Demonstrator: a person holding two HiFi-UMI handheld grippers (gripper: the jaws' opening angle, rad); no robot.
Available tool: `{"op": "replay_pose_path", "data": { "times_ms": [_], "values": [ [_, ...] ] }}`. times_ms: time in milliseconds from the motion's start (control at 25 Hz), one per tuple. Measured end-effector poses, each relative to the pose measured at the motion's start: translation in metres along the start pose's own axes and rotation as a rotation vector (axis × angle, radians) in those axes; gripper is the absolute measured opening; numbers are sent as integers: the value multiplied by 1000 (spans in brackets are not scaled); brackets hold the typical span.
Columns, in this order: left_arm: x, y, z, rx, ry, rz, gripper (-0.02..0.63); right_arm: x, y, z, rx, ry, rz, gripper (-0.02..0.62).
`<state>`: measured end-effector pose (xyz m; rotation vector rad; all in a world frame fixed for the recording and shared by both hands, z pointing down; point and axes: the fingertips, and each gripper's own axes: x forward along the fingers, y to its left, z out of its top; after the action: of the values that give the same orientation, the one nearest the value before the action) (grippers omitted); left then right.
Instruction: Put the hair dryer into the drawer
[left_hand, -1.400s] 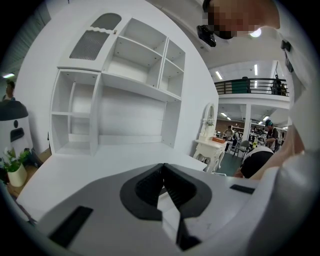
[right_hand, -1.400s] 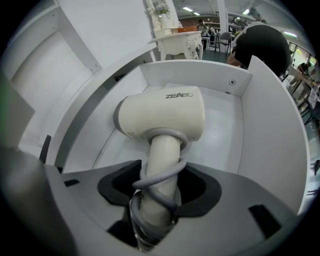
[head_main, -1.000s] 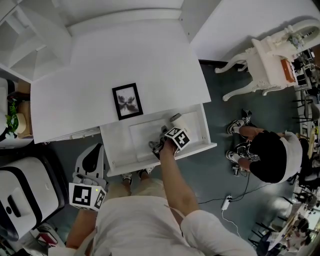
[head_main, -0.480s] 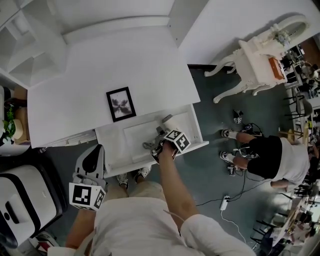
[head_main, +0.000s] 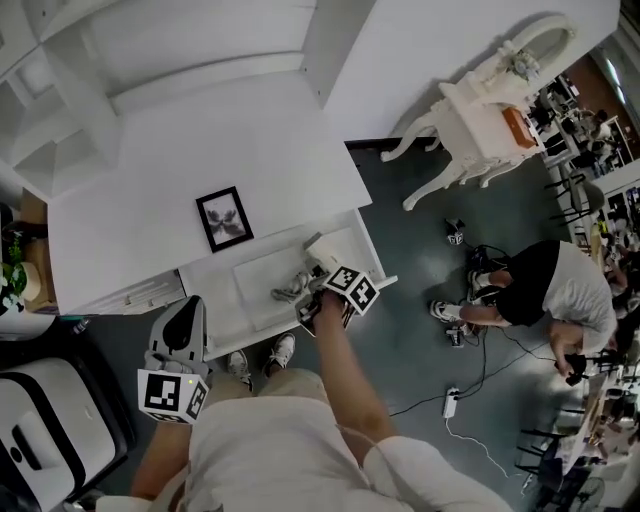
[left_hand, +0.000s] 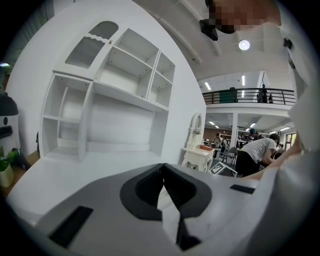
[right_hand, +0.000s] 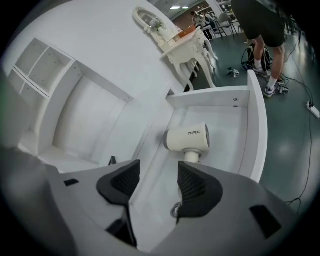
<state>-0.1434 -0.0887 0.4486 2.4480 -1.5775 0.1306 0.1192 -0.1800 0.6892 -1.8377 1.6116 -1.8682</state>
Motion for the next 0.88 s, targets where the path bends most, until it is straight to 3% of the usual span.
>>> {"op": "replay_pose_path", "data": {
  "times_ms": [120,280,440,880],
  "values": [
    [-2,-7,5,8,-23,-20,17,-18,8,8,-18,-35,55,179],
    [-4,-13,12,24,-42,-41,17,-40,9,20,-40,-94,81,22],
    [-8,-17,18,44,-60,-55,17,-61,13,31,-89,-145,118,11],
    [-7,-8,52,74,-126,-49,17,-137,67,85,-359,-345,221,9]
  ]
}}
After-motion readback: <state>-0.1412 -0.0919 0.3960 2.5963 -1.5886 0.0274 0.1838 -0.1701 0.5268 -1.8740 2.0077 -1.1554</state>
